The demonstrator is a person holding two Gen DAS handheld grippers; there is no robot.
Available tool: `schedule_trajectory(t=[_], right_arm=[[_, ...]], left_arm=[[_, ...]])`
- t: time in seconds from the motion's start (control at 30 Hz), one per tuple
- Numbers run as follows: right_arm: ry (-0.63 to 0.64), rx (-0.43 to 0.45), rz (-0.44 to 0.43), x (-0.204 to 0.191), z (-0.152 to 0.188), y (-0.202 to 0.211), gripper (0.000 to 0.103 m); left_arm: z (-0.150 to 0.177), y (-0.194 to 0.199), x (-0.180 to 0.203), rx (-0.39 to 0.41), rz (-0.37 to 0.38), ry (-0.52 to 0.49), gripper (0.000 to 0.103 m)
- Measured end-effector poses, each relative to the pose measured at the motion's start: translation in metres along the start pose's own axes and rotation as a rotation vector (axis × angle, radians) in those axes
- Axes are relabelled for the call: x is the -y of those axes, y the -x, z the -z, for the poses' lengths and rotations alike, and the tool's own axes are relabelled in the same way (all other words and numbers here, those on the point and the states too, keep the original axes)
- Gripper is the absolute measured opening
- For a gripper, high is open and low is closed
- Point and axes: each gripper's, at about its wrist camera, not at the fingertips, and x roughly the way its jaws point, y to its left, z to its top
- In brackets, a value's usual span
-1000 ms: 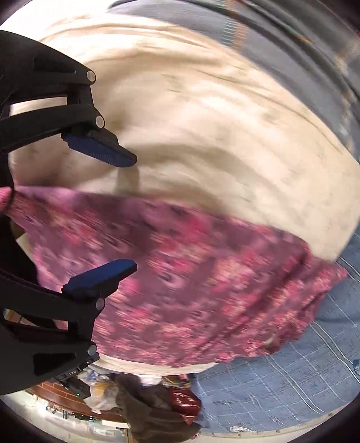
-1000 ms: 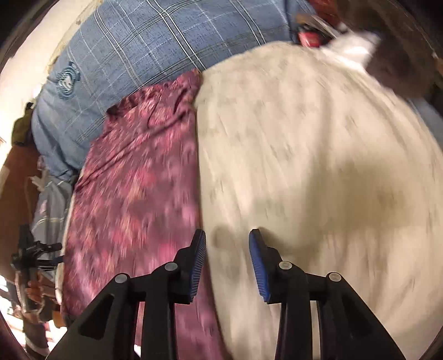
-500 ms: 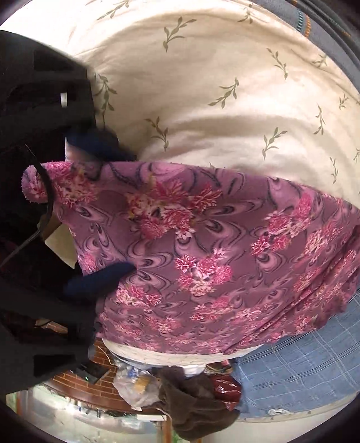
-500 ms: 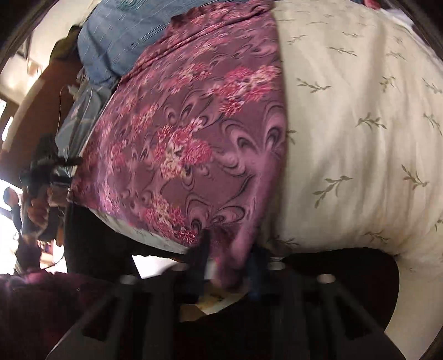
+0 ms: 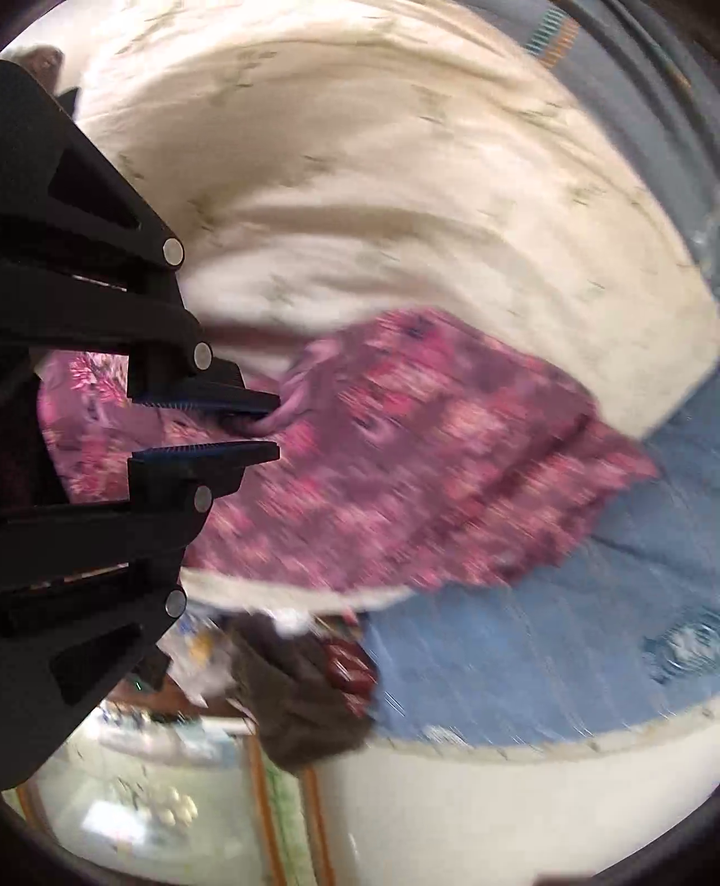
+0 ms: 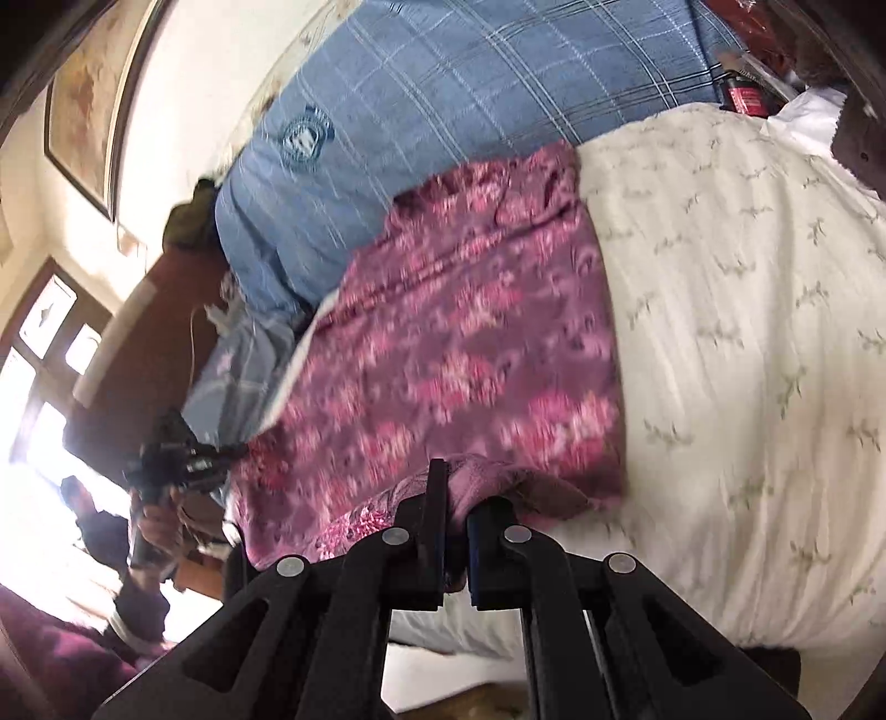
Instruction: Fold small clothes
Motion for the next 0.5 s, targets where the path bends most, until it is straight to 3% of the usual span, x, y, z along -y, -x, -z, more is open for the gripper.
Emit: schedule_trajectory(t=[0.1, 0.17, 0.3, 0.33, 0.37, 0.43, 0.5], right_arm=[[-0.027, 0.045, -0.019, 0.002, -0.022, -0.006, 0.005], [-0.044, 0.072, -0.028, 0.004, -0.036, -0.013, 0.005], [-0.046, 0.055, -0.025, 0.003, -0.055, -0.026, 0.005], [-0.034, 0.05, -0.021, 0.001, -0.055, -0.028, 0.005], [-0.016, 0.043, -0.008, -0.001, -0.055, -0.029, 0.005], [-0.004, 0.028, 0.022, 0.0, -0.051, -0.032, 0.005], [-0.014, 0.017, 0.041, 0.004, -0.045, -0.034, 0.005]], left_arm=[[-0.021, 0.011, 0.006, 0.098, 0.052, 0.004, 0.008], [-0.034, 0.009, 0.009, 0.12, 0.066, 0.019, 0.008], [-0.044, -0.006, 0.013, -0.008, -0.037, -0.016, 0.01], [-0.041, -0.011, 0.013, -0.051, -0.081, -0.042, 0.022], [-0.036, -0.013, 0.013, -0.077, -0.123, -0.071, 0.05], [-0.022, -0.014, 0.012, -0.093, -0.199, -0.122, 0.077], [-0.006, -0.018, 0.014, -0.14, -0.166, -0.178, 0.077]])
